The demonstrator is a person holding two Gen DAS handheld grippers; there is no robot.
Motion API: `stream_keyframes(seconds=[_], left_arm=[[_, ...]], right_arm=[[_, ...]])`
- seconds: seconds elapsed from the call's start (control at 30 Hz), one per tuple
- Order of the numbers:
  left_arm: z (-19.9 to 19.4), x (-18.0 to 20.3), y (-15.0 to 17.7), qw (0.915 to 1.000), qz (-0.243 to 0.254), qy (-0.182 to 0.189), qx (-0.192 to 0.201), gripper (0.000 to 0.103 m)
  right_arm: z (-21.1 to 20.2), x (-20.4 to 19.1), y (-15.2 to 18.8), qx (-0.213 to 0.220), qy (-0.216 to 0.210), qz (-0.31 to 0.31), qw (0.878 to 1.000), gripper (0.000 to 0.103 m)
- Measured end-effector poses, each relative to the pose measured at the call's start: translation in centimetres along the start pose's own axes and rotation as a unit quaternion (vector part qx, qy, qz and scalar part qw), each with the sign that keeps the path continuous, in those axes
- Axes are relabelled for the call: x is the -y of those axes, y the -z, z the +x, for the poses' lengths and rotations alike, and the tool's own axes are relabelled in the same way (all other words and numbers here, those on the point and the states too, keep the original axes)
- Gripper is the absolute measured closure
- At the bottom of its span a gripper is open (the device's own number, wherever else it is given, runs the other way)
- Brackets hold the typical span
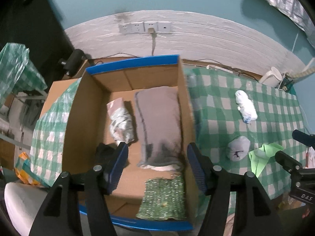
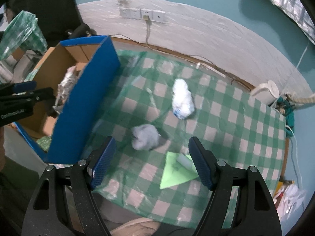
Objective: Organize soft objects
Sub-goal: 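Move both open tools back over the items on the tablecloth, then grasp the white roll with the right tool while the left tool grasps the grey sock ball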
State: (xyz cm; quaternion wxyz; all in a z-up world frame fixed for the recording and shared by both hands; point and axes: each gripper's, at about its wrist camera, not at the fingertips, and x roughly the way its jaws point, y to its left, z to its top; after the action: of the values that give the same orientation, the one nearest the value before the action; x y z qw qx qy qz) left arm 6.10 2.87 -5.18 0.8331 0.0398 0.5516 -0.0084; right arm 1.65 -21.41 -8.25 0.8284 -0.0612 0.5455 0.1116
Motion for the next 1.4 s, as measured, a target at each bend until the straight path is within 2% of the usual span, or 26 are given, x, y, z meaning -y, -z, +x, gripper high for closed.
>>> stream_keyframes(seconds=[0.27,0.47,0.9,1.03,1.3,1.4], left_arm=[[0.0,4.1,-0.3,0.9992,0.040,0.004,0.004,0.039],[0.9,6.3,-0.2,0.9980,0.061,0.008,-0.009,0.039],[3.3,11.2,0.3,0.9935,0.108,0.008,-0.034,0.038],[4.2,12.5,0.7,0.9920,0.118,0.007,-0.044,0.038],[6.2,13.9,1.3,0.9900,0.124,0.006,-0.066,0.038],[6.8,13.9,1.5,0.9897,0.121,0.013,-0.076,0.038]], right_arm=[[2.0,3.1,1.8,-0.027,0.010,0.021,0.999,0.027],[3.4,5.3,2.7,-0.041,0.012,0.028,0.999,0.027],[7.5,11.0,4.5,-0.082,0.020,0.085,0.993,0.027],[7.8,10.4,4.9,-0.080,0.004,0.060,0.995,0.027],[9.3,7.6,5.0,-0.073,-0.020,-0.031,0.997,0.028],[10.2,6.9,5.2,-0.072,-0.020,-0.052,0.996,0.035]])
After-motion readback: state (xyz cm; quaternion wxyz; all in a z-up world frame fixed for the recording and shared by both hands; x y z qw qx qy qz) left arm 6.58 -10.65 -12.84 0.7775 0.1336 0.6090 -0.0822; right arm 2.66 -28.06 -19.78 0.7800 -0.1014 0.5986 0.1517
